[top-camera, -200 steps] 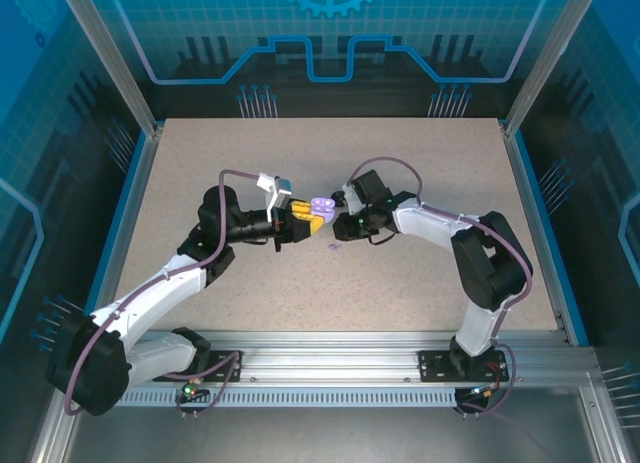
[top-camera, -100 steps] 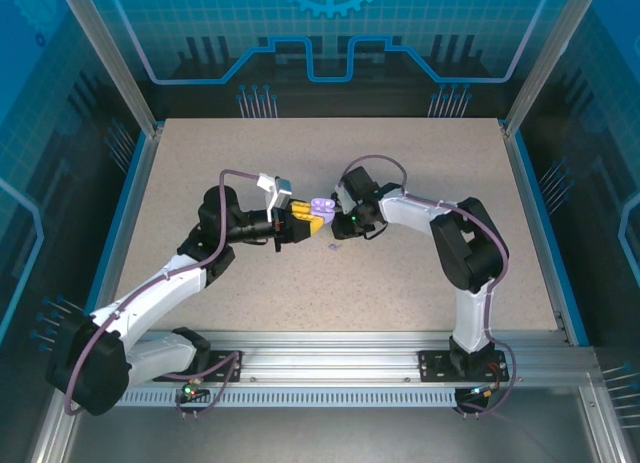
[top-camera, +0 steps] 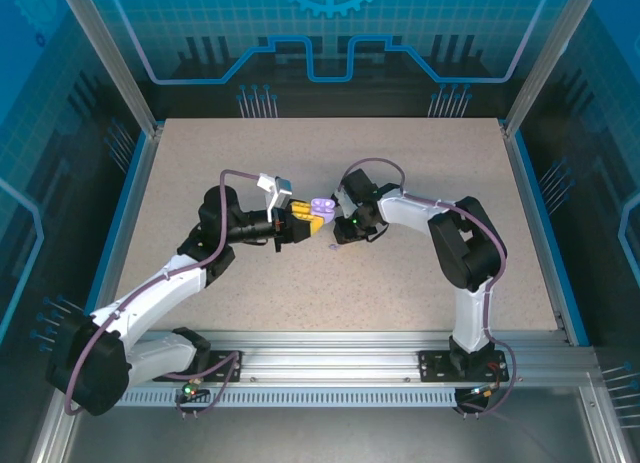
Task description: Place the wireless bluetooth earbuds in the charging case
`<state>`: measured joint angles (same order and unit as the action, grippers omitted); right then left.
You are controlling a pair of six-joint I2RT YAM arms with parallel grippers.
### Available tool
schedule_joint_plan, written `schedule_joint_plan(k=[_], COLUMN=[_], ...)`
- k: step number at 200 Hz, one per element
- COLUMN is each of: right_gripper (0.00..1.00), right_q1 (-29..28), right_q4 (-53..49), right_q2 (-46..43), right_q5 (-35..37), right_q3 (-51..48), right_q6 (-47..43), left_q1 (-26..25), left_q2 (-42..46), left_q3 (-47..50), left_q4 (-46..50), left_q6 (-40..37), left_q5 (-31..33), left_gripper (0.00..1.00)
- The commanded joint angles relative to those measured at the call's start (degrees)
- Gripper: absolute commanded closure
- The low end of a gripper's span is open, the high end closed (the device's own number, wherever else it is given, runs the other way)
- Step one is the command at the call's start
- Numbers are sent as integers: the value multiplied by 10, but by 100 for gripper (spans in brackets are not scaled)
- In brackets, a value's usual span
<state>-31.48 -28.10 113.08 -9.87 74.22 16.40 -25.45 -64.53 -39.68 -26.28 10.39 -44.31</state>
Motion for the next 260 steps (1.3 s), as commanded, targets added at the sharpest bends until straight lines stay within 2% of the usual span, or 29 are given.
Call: schedule_joint_plan(k=[1, 184, 260], right_gripper=[83, 80, 76], right_q1=[-3, -17, -18], right_q4=[-23, -66, -63], right_q2=[13, -7, -34], right_q5=[-11, -90, -85], right_q3=[4, 1, -1], right_q6=[-15, -54, -60], left_q1=[-3, -3, -4], left_q2=[8, 14, 17], left_q3=[0, -1, -5], left_q4=[-1, 0, 4], left_q6=[-13, -12, -13], left_q5=[5, 10, 10], left_gripper=[95, 95, 95])
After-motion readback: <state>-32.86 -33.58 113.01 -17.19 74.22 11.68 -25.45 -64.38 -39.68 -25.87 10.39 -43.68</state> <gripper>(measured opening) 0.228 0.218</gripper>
